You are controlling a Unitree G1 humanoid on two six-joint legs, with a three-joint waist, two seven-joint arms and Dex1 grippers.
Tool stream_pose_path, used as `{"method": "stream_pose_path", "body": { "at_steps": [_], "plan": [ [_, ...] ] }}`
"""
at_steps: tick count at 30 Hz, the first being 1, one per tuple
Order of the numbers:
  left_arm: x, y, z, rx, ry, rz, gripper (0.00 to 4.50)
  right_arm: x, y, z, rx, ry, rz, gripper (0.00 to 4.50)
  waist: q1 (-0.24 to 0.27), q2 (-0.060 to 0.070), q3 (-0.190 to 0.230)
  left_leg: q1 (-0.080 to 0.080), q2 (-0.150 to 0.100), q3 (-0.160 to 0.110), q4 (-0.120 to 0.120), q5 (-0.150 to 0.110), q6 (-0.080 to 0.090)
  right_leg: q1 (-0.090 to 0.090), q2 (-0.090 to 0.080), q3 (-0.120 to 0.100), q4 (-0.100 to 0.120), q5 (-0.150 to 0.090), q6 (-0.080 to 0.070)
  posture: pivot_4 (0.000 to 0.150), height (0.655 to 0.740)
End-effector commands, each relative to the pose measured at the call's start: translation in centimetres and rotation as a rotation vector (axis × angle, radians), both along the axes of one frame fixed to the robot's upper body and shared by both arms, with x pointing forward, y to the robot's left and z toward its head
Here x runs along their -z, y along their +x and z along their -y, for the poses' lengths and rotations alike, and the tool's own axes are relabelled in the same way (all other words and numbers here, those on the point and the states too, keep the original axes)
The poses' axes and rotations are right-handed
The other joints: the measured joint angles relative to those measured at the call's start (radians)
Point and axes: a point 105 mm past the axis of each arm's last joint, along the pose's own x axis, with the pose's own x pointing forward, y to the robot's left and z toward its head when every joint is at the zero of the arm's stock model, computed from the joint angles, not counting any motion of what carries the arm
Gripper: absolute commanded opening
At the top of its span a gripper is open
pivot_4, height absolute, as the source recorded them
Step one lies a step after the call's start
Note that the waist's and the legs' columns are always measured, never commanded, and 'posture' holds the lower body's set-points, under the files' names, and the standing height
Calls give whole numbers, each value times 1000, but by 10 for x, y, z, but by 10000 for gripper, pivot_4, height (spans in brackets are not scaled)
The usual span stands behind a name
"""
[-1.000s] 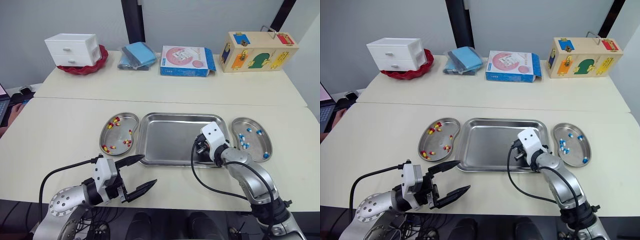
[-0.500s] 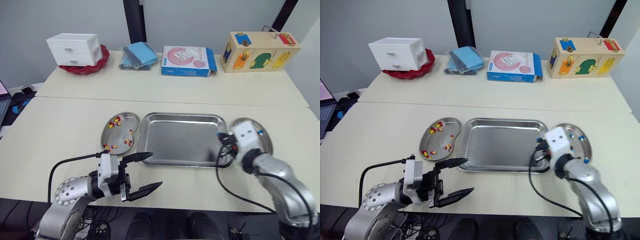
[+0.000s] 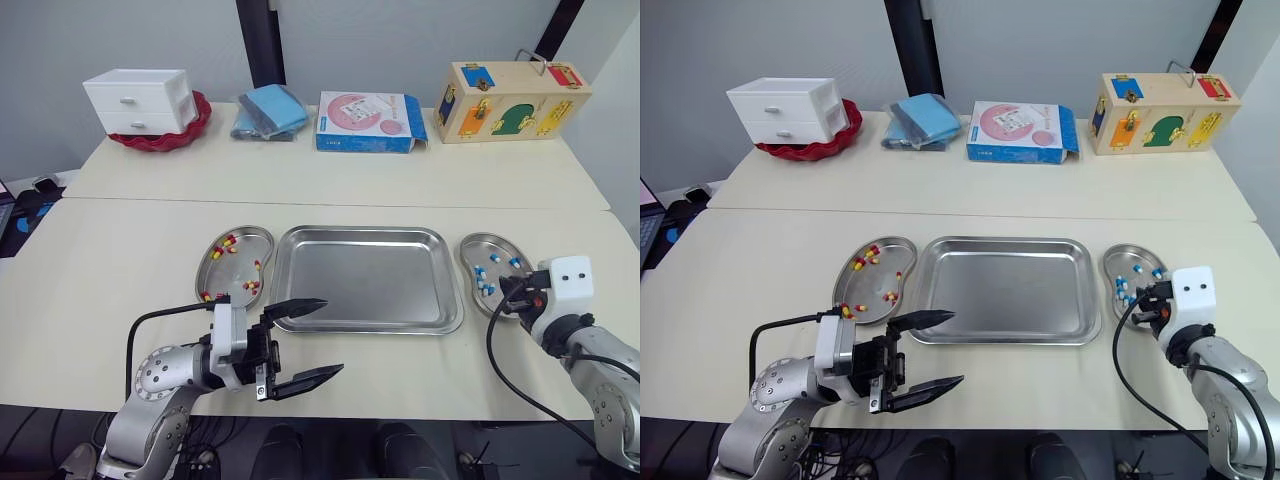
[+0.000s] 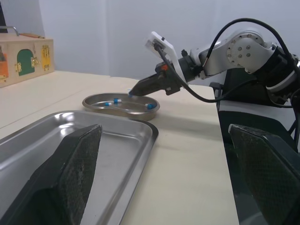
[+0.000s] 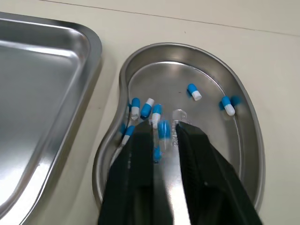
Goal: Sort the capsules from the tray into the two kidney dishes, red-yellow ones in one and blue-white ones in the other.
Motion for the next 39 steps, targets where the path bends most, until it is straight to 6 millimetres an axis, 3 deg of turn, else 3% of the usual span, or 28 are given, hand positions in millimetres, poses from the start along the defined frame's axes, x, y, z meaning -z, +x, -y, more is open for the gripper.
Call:
{"method": "stream_pose_path", "body": {
  "at_steps": [1,9,15,20,24,27,32,39],
  "plan": [
    [-11,-3,4,7,-27,44,45000,-12,-1,9,27,-4,67,18925,0,0,0,0,0,0,0,0,0,0,0,0,0,0,0,1500,7400],
    [-13,2,1,-37,-29,45,45000,-21,-1,15,27,9,124,44087,0,0,0,0,0,0,0,0,0,0,0,0,0,0,0,1500,7400],
    [-3,28,-30,-401,90,-44,45000,-37,-14,-5,-211,-97,222,44618,1,0,0,0,0,0,0,0,0,0,0,0,-1,0,0,1500,7400],
    [6,23,-72,-646,173,-112,45000,-29,-34,-12,-468,-261,226,44618,-2,0,0,0,0,0,0,0,0,0,0,1,-1,0,0,1500,7400],
    [22,12,-121,-877,273,-276,45000,-16,-54,4,-638,-285,106,44618,1,-2,1,2,0,0,0,0,0,3,0,0,-2,0,0,1500,7400],
    [22,1,-136,-865,332,-286,45000,-13,-61,23,-687,-298,17,44618,2,-4,2,4,0,1,0,0,0,5,-1,1,-3,0,0,1500,7400],
    [18,-2,-170,-997,393,-305,45000,-21,-60,57,-665,-324,-36,44618,5,-4,3,8,0,1,0,0,0,10,0,1,-7,0,0,1500,7400],
    [32,-16,-201,-1105,520,-362,45000,-22,-57,68,-663,-348,-75,44618,6,-4,3,7,0,2,-1,0,0,11,-1,1,-13,0,1,1500,7400]
  ]
}}
